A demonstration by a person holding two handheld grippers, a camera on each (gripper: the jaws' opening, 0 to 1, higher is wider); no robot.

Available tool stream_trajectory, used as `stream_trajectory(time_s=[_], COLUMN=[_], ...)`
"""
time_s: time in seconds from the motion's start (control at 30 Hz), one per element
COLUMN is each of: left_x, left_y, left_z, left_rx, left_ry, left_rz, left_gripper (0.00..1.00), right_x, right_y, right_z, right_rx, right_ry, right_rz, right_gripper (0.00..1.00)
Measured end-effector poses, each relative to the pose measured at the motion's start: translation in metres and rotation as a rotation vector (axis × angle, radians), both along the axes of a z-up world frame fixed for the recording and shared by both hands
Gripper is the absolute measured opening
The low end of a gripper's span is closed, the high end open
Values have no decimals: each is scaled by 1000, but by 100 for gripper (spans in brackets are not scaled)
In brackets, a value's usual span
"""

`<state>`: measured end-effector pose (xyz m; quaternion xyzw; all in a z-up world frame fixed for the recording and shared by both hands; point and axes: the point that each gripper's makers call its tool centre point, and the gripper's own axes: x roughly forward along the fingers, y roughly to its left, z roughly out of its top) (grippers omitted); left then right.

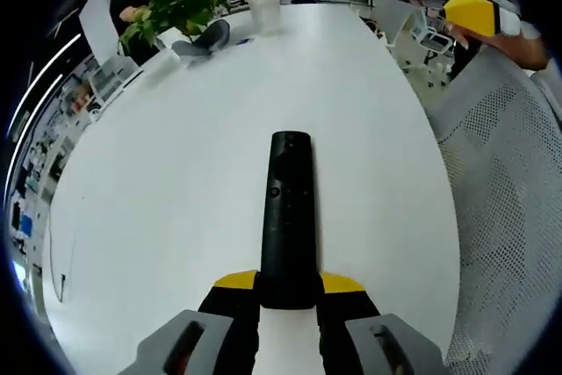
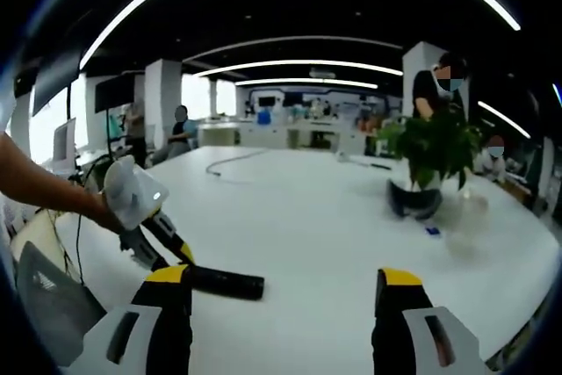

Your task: Press the specified remote control buttons in sequence, fully releasing each button before pressing the next.

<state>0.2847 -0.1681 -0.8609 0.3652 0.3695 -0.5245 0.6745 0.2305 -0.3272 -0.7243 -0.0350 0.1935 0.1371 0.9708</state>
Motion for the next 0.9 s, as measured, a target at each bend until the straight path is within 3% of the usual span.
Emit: stream_trajectory(time_s=[0.9], left_x=[82], left_y=[11], left_z=[1], left_rx=[119], left_ry=[-58], left_rz=[-53], left_gripper=[23], right_x=[0], right_y=[-5], right_z=[-5], right_rx=[-14], right_ry=[23], right_rz=[-20], right_gripper=[83])
